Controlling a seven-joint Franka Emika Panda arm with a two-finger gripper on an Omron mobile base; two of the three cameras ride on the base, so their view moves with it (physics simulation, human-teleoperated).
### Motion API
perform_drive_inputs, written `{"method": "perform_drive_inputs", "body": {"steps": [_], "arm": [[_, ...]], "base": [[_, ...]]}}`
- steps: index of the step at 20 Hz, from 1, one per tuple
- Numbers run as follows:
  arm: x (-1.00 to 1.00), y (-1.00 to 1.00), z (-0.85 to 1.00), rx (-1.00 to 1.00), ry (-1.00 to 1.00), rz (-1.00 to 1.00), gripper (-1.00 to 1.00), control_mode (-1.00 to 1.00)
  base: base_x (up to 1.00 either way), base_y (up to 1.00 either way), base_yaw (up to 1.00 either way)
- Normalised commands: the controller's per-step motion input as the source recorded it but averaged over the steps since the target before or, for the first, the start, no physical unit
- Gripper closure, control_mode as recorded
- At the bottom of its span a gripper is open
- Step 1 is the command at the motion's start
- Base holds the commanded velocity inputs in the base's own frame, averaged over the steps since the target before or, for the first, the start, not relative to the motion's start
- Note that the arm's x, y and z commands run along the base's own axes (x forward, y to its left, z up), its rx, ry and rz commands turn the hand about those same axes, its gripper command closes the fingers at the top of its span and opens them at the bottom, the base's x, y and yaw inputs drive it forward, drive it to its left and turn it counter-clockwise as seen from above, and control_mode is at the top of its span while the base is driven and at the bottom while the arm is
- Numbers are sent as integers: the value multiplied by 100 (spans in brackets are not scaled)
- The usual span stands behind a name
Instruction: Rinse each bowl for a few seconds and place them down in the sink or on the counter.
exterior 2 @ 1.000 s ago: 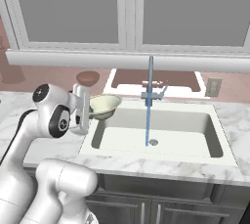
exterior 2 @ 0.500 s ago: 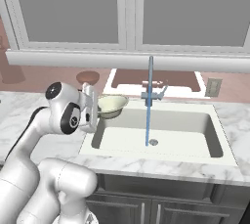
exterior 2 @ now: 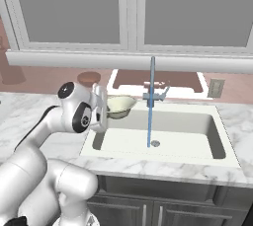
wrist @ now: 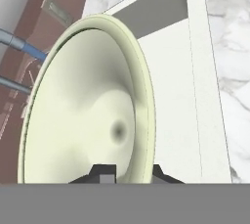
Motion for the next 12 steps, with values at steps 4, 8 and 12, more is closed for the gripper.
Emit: {"method": "perform_drive_inputs", "body": {"steps": [4, 8, 12], "arm": [[21, -18, -11, 0, 0, 0, 100, -100], [22, -16, -15, 0, 2, 0, 100, -100], [21, -14, -17, 0, 1, 0, 100, -100]], "base": [[0, 0, 0], [0, 0, 0], [0, 0, 0]]}}
